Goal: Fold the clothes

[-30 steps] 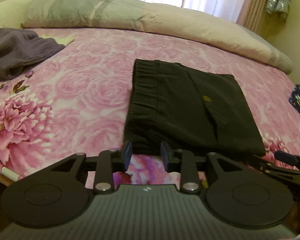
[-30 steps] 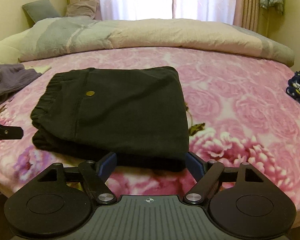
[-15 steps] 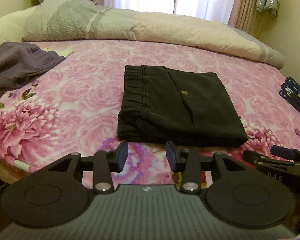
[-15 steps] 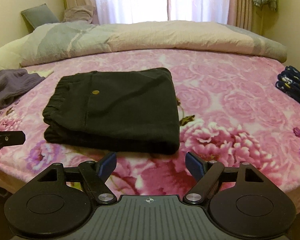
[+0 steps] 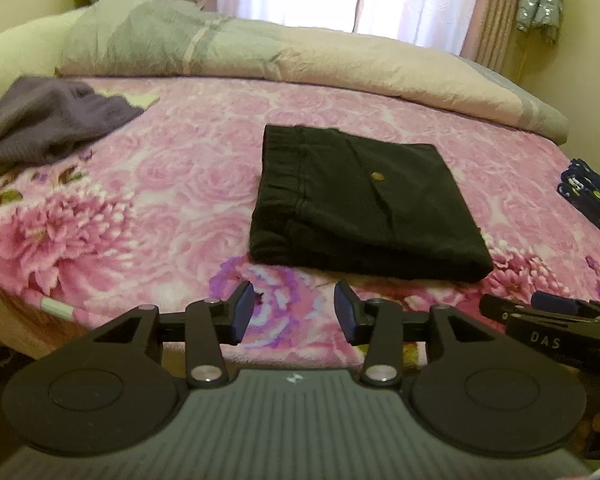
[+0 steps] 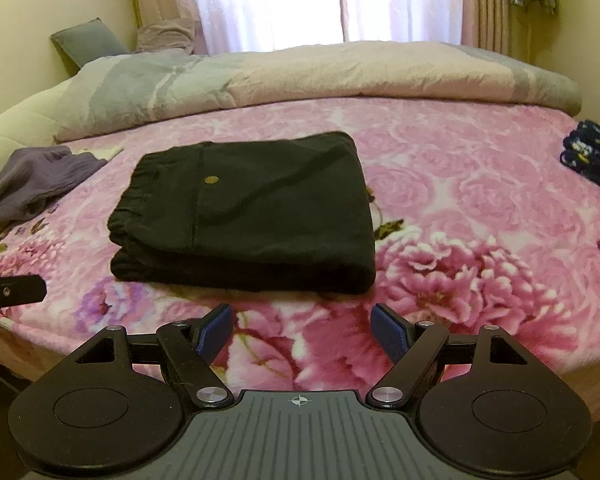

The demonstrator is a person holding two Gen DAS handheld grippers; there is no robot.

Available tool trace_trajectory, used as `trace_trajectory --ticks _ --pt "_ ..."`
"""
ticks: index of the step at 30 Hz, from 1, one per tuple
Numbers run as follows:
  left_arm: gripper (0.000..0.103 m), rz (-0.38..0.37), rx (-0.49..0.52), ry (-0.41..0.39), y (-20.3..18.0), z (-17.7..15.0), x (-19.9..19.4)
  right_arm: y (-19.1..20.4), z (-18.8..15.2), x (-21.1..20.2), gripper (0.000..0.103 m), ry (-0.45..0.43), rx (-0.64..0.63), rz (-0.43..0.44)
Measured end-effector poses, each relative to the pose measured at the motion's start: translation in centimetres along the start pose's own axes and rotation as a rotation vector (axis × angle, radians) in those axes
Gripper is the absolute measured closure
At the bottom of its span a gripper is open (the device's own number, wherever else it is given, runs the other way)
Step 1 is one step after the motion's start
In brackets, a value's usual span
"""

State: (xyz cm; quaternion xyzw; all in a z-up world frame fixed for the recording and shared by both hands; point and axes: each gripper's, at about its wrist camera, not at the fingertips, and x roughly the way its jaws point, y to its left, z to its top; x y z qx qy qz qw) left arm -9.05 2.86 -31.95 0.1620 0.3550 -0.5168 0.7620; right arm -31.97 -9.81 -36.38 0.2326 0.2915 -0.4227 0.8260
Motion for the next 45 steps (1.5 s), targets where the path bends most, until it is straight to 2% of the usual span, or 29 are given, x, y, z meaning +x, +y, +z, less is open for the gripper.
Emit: trace_trajectory --ticks 4,9,13,15,17,22,26,31,34,37,40,45 --pt "0.063 -0.011 -0.044 0.04 1.5 -0.4 2.9 -1.2 -0.2 1.8 0.024 0.062 0.056 -0.027" --pt "0.064 -0.072 -0.101 0.053 3.5 0.8 7.3 -0.9 1.1 4.0 0.024 0.102 0.038 -0.009" --pt "0.064 -0.193 0.003 0.055 3.9 3.3 8.8 -0.4 3.5 5.6 0.024 0.127 0.023 0.065" --pt "0.065 -0.223 0.066 0.083 3.5 4.9 9.2 -0.1 4.6 6.3 0.025 0.165 0.042 0.117" --pt "0.066 -0.25 0.097 0.124 3.4 6.7 9.6 0.3 5.7 6.8 0.025 0.227 0.049 0.127" --pt "0.07 -0.287 0.061 0.235 1.5 12.2 8.6 -0.1 9.4 6.6 0.025 0.362 0.152 0.085" --pt "0.07 -0.306 0.09 0.289 -1.2 18.1 6.3 -1.1 14.1 3.4 0.025 0.388 0.244 0.057" --pt "0.067 -0.296 0.256 0.273 -5.5 25.2 4.2 -4.0 18.8 0.0 0.025 0.367 0.411 0.056" --pt "0.066 -0.31 0.343 0.262 -7.4 27.8 5.3 -6.4 19.4 -0.5 0.025 0.364 0.525 -0.003" --pt "0.066 -0.33 0.412 0.286 -7.7 29.3 8.1 -8.9 18.4 -0.9 0.025 0.354 0.683 -0.06" --pt "0.066 -0.387 0.443 0.369 -6.9 30.3 12.2 -10.5 16.6 -2.2 0.025 0.312 0.872 -0.106" --pt "0.065 -0.52 0.512 0.487 -4.7 31.2 18.4 -8.6 12.9 -4.2 0.025 0.2 1.149 -0.21"
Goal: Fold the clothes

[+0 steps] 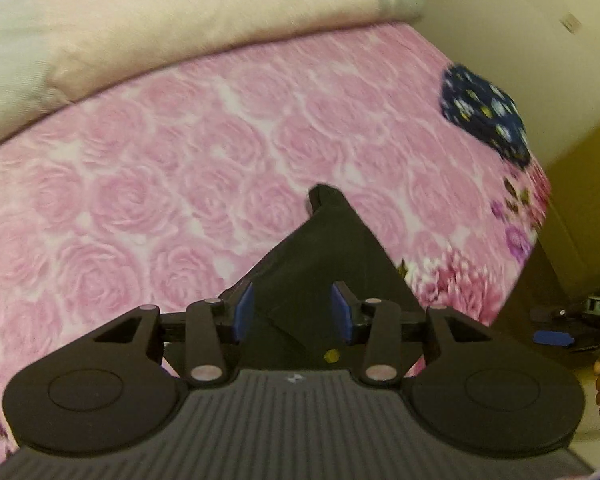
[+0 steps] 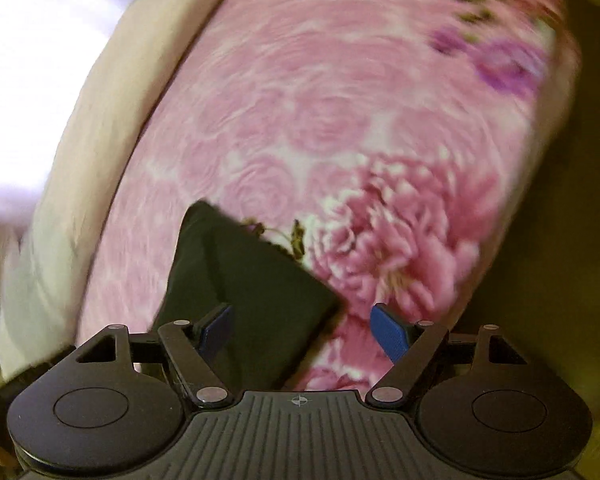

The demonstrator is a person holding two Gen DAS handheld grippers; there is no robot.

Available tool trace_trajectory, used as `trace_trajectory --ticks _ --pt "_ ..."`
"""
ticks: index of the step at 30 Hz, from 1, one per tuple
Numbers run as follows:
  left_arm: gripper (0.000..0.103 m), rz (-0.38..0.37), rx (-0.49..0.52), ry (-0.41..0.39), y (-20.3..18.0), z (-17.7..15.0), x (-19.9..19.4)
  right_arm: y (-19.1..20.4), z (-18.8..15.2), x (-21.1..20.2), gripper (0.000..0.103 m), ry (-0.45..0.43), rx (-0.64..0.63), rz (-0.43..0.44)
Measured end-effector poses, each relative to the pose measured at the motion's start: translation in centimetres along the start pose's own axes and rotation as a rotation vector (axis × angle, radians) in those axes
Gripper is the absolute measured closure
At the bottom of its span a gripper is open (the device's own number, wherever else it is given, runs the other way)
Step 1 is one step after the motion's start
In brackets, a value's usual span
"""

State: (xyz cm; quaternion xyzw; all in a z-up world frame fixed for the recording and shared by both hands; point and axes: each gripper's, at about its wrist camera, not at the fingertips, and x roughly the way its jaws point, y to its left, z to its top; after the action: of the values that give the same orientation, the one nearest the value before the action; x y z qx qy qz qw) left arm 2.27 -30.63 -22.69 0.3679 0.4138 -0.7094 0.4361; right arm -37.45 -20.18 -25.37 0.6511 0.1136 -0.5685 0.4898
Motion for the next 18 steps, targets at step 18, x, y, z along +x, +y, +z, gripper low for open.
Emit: trace_trajectory --ticks 18 --pt "0.057 -0.337 0.065 0.227 7.2 1.5 13.7 -5.8 -16.3 11.2 0.025 -0.272 0.759 0.342"
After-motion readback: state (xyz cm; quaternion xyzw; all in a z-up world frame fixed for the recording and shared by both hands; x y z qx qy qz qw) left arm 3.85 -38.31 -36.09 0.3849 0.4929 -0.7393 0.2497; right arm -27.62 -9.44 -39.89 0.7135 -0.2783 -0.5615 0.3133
